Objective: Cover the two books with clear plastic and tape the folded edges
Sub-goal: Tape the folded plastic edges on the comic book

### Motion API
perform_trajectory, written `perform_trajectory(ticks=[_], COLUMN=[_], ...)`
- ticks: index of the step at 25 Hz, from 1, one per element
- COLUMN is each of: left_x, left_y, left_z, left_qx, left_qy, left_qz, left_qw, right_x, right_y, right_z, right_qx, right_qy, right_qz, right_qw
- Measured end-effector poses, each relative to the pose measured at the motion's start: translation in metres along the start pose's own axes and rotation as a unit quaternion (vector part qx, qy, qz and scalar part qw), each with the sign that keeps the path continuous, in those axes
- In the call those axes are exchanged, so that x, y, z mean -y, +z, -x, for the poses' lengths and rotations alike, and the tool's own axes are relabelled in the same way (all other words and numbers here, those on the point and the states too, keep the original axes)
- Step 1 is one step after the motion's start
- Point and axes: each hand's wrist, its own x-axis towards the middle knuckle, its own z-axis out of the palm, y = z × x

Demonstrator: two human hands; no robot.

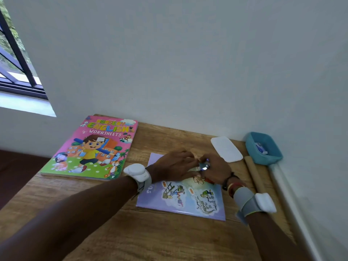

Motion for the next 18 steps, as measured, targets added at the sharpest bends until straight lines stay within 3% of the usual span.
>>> perform_trajectory(ticks=[3,6,8,9,12,15,17,18], left_x=[0.001,-0.021,-0.040,-0.049,-0.059,-0.046,-0.038,-0.034], left_y=[-0.007,-0.021,-0.026,-0.026,-0.021,-0.013,-0.012,-0.012], left_z=[0.007,0.030,0.052,0.064,0.077,0.063,0.057,0.056], left_qx=[-0.051,-0.054,-0.030,-0.029,-0.070,-0.093,-0.100,-0.107], left_qy=[-0.214,-0.498,-0.587,-0.591,-0.538,-0.498,-0.480,-0.479], left_qz=[-0.005,0.000,-0.015,-0.028,-0.011,0.060,0.092,0.103], left_qw=[0.975,0.865,0.809,0.806,0.840,0.860,0.867,0.865], right_x=[0.002,0.019,0.032,0.035,0.038,0.032,0.034,0.036], right_y=[-0.007,-0.014,-0.021,-0.023,-0.025,-0.021,-0.022,-0.022], right_z=[0.001,0.016,0.033,0.042,0.063,0.054,0.047,0.045], right_qx=[0.015,0.067,0.128,0.163,0.226,0.077,0.008,0.012], right_qy=[0.070,0.150,0.184,0.202,0.232,0.198,0.175,0.161], right_qz=[0.088,0.198,0.175,0.129,0.028,-0.040,-0.196,-0.269], right_qw=[0.994,0.966,0.959,0.957,0.946,0.976,0.965,0.949])
